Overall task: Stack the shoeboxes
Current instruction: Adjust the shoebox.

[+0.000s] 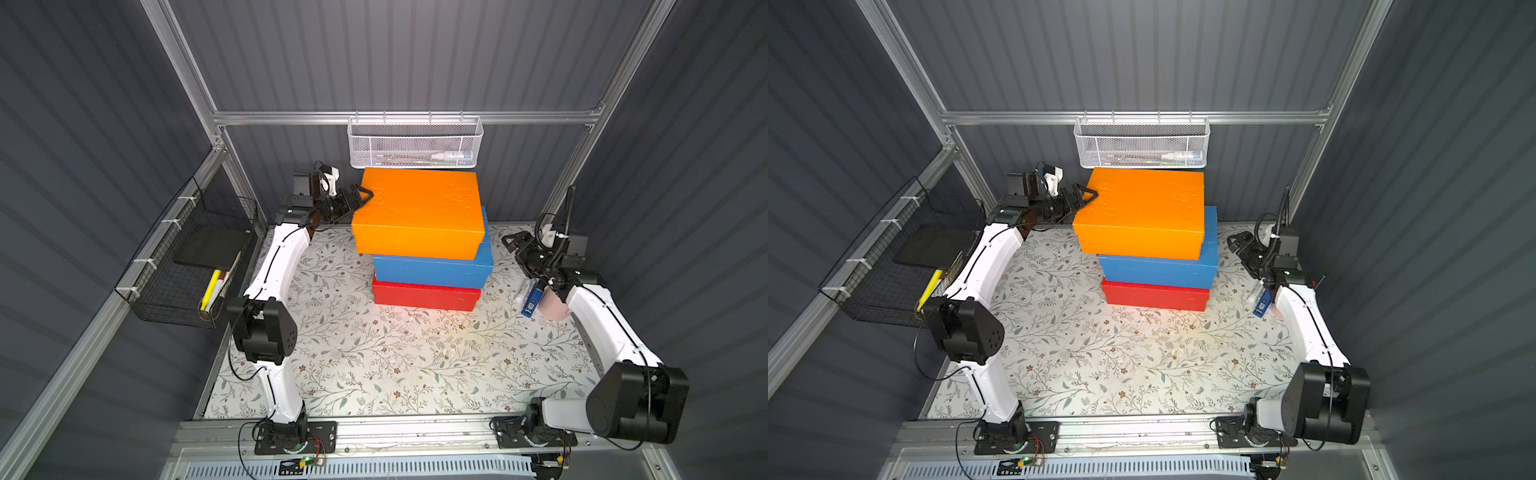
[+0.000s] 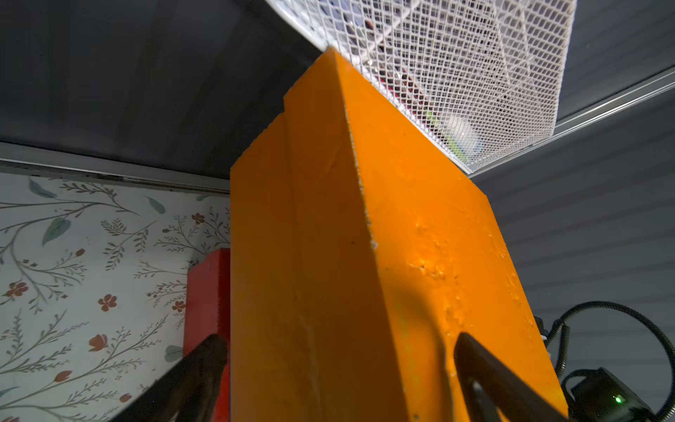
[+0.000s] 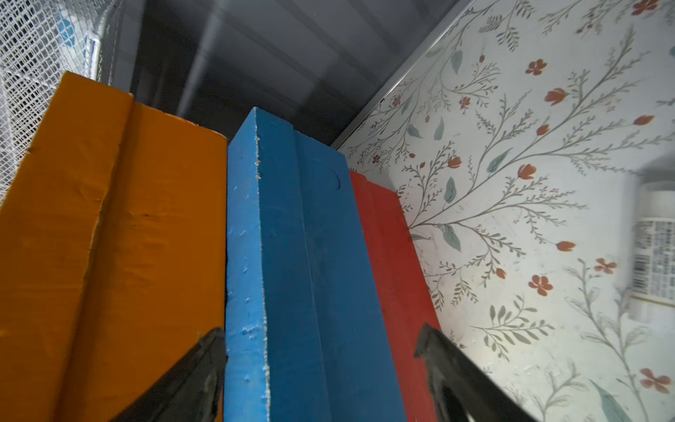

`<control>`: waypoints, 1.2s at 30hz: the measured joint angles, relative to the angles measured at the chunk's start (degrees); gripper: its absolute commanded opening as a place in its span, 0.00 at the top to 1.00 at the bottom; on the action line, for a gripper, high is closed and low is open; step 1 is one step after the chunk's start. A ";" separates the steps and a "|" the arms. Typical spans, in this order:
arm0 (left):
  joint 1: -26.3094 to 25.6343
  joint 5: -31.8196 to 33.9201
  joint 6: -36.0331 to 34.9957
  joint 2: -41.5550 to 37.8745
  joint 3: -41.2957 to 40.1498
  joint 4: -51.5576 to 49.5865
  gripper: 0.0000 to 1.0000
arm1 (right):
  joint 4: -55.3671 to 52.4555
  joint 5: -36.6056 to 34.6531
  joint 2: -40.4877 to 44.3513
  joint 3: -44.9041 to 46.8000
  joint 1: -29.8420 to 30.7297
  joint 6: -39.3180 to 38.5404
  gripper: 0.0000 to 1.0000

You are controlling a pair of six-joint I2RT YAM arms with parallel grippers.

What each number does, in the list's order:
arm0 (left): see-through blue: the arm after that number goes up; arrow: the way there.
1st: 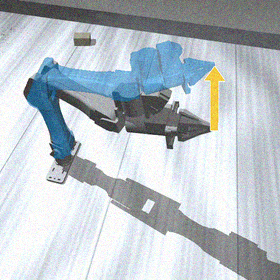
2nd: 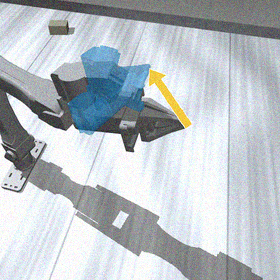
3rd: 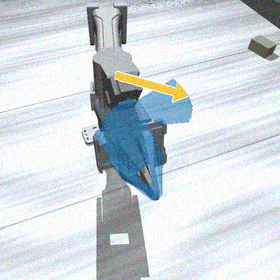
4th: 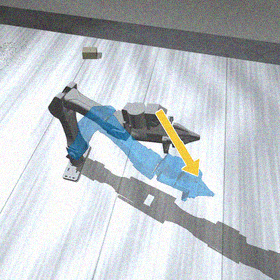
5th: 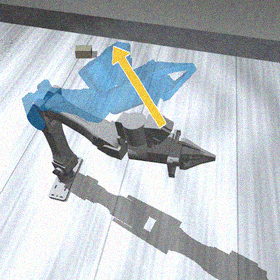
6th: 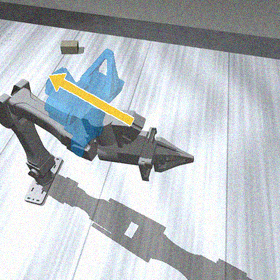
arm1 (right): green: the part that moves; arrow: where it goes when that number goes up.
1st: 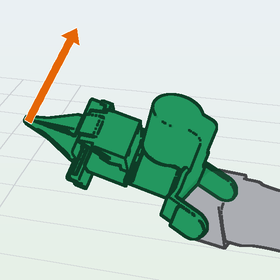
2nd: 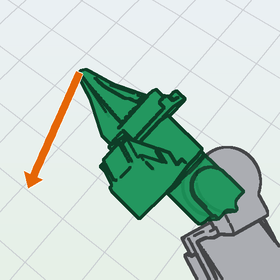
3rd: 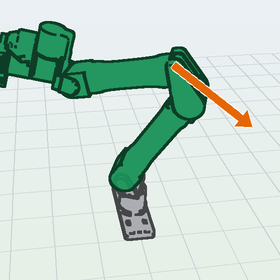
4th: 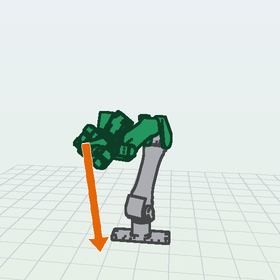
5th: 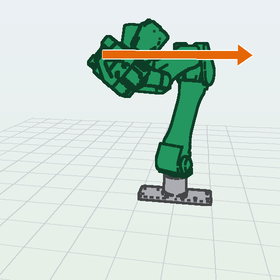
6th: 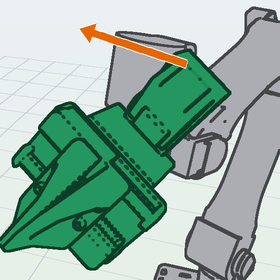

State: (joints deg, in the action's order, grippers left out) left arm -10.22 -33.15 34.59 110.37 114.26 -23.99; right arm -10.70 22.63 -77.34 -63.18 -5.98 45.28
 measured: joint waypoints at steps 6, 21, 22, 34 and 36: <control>-3.28 -1.01 0.61 0.83 1.09 0.46 0.01 | 1.90 2.78 -0.04 0.00 0.02 2.23 0.18; -5.99 -0.96 1.20 1.66 3.13 0.94 0.01 | 2.51 2.54 6.14 0.72 3.56 2.93 0.15; -5.88 -0.96 1.22 1.66 3.13 0.96 0.01 | 2.23 1.90 6.80 1.11 3.98 2.67 0.15; -5.97 -0.98 1.64 0.85 0.92 3.19 0.01 | 1.14 -3.41 9.86 5.51 5.79 1.84 0.15; -5.97 -1.07 1.64 0.85 0.85 3.32 0.01 | 1.05 -3.61 9.42 5.51 5.79 1.86 0.15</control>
State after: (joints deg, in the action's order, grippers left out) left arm -16.19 -34.22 36.23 111.22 115.11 -20.67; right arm -9.65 19.03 -67.92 -57.67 -0.19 47.13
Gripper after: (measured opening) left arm 0.991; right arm 0.847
